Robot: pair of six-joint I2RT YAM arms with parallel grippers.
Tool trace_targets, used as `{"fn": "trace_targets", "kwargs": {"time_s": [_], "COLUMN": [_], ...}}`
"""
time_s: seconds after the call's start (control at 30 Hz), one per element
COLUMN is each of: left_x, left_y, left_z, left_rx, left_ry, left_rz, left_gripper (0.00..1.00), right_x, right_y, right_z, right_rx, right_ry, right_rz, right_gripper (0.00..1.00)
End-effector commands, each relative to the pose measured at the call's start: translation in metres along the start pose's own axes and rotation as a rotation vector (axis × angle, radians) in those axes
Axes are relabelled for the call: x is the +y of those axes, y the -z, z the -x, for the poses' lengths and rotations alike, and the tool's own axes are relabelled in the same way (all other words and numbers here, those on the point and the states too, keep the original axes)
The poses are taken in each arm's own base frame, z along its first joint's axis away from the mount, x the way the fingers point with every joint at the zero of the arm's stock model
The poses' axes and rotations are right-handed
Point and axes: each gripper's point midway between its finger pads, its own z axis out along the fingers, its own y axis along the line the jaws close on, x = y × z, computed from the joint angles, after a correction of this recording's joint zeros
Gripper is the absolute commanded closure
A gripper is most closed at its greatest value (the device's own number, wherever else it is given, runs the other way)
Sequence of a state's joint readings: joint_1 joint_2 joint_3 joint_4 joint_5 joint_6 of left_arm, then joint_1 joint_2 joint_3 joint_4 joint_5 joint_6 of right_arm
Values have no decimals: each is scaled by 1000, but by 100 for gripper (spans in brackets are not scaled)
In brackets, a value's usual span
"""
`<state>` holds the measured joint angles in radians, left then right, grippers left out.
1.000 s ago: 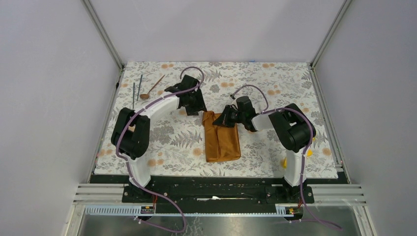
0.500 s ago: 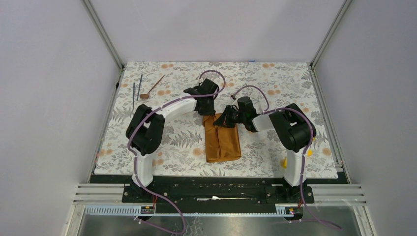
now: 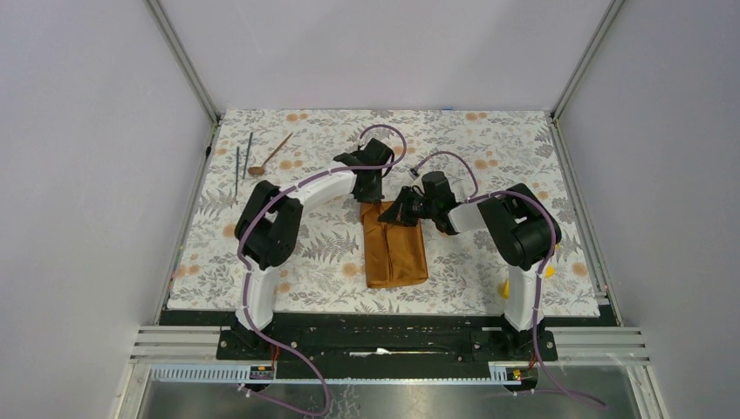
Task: Fold the napkin into a case and place the utensils inside
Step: Fold the lower triangle-folded napkin at the center of the board.
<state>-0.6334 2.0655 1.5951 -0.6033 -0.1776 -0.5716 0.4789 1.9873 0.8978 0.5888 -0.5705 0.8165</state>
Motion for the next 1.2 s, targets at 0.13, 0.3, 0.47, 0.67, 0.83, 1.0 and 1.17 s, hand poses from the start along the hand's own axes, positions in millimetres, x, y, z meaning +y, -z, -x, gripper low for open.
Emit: {"fn": "trace_targets", "kwargs": {"time_s": [0.13,0.3,0.47,0.67,0.83,1.0,1.17], "left_x": [-17,-19,-16,-19,-24,-30,-39], "left_y": [3,4,1,2,3,1,-3], "left_z": [11,9,5,6,9,9,9], "left_rx": [-39,-37,-29,-31,-32,-20,-8], "left_ry": [-22,-10,-4,2,11,32,48], "left_rz": [-17,-19,-11,-22,-40,-60,-82], "left_gripper": [95,100,100,100,100,100,100], "right_x": [19,23,24,4,-19,-38,-52], "right_y": [7,14,30,41,27,15,7], "right_z": [11,18,33,46,44,43,41], "right_rx": [-24,-22,-28,-49,-26,-6,-1], "right_ry": [30,10,-13,-31,-44,-49,-60], "right_rz": [57,51,56,-15,-70,-102,-131], "right_gripper": [86,64,54,57,88,100,100]}}
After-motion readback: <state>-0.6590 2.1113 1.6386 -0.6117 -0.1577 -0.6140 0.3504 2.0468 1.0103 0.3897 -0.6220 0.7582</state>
